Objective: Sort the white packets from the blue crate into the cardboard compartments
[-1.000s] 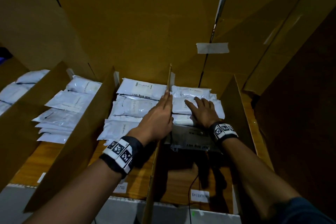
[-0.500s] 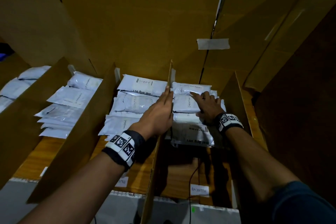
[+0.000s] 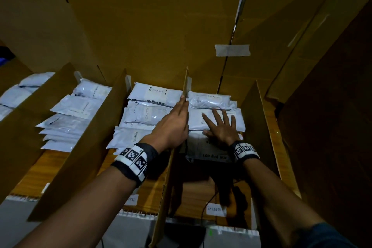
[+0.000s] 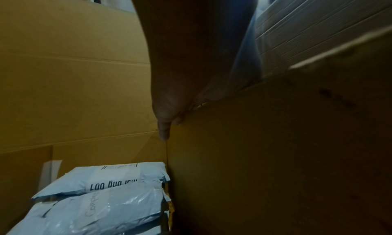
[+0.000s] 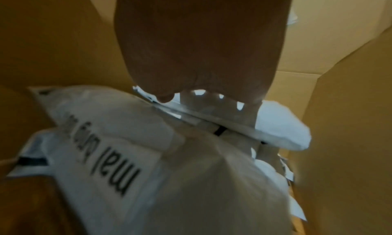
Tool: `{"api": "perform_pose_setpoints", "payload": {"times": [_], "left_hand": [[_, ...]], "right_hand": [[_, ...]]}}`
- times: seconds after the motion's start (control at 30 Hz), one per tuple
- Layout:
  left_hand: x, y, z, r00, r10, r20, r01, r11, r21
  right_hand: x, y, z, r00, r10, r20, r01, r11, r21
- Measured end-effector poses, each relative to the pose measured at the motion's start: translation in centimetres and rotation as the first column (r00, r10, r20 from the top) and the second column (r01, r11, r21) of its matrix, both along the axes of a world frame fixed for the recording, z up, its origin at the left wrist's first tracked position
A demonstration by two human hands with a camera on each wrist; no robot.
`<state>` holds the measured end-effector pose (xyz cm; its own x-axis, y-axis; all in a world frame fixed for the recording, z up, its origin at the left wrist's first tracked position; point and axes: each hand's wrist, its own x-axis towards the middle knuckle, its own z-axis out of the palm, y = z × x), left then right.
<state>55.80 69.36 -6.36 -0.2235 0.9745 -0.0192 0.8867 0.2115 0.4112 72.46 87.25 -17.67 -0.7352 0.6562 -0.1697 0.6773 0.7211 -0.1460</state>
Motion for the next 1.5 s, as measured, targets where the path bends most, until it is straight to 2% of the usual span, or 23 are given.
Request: {"api": "perform_pose_setpoints", "payload": {"times": [0.13, 0.2, 0.33, 0.4, 0.47, 0.6, 0.73, 0.83, 1.0, 1.13, 1.37, 1.5], "left_hand": [[0.1, 0.2, 0.3, 1.000, 0.009, 0.014, -0.009, 0.999, -0.033], [0.0, 0.2, 0.7, 0.999, 0.011, 0.033, -0.010, 0.999, -0.038], [0.1, -2.5, 3.1, 0.996, 0.053, 0.068, -0.054, 0.998, 0.010], [-0.2, -5.5, 4.3, 0.994, 0.101, 0.052, -0.104, 0.993, 0.060], [-0.6, -9.3, 5.0, 0.987, 0.152, 0.055, -0.156, 0.985, 0.071], [-1.9, -18.8, 5.1, 0.979, 0.199, 0.053, -0.203, 0.976, 0.082], [-3.8, -29.4, 5.2, 0.961, 0.262, 0.084, -0.272, 0.953, 0.132], [-6.2, -36.9, 5.1, 0.937, 0.333, 0.107, -0.346, 0.927, 0.148], [-12.4, -47.9, 5.1, 0.875, 0.472, 0.111, -0.485, 0.858, 0.168], [-18.7, -55.3, 5.0, 0.817, 0.570, 0.081, -0.574, 0.797, 0.187], [-31.5, -63.5, 4.4, 0.709, 0.705, 0.009, -0.696, 0.698, 0.168], [-39.2, -65.4, 3.9, 0.689, 0.721, -0.076, -0.712, 0.693, 0.113]], "right_hand": [[0.2, -0.1, 0.2, 0.999, -0.017, 0.044, 0.019, 0.998, -0.056], [0.1, -1.0, 1.4, 1.000, -0.009, 0.011, 0.010, 0.999, -0.040], [1.0, -4.8, 6.4, 0.960, -0.042, -0.275, 0.052, 0.998, 0.031], [2.2, -7.9, 9.2, 0.896, -0.058, -0.441, 0.074, 0.997, 0.019], [3.5, -11.9, 11.9, 0.841, -0.076, -0.536, 0.083, 0.997, -0.012], [4.7, -20.9, 15.7, 0.818, -0.051, -0.573, 0.012, 0.997, -0.072], [2.8, -29.7, 17.4, 0.823, 0.033, -0.567, -0.101, 0.991, -0.089], [-1.4, -35.5, 17.5, 0.798, 0.093, -0.595, -0.170, 0.983, -0.074], [-11.6, -44.5, 17.4, 0.779, 0.208, -0.592, -0.290, 0.956, -0.046], [-21.1, -51.1, 17.4, 0.809, 0.245, -0.534, -0.342, 0.936, -0.088], [-35.3, -60.9, 17.2, 0.747, 0.341, -0.571, -0.483, 0.868, -0.113], [-43.0, -64.5, 17.0, 0.718, 0.364, -0.593, -0.509, 0.856, -0.091]]}}
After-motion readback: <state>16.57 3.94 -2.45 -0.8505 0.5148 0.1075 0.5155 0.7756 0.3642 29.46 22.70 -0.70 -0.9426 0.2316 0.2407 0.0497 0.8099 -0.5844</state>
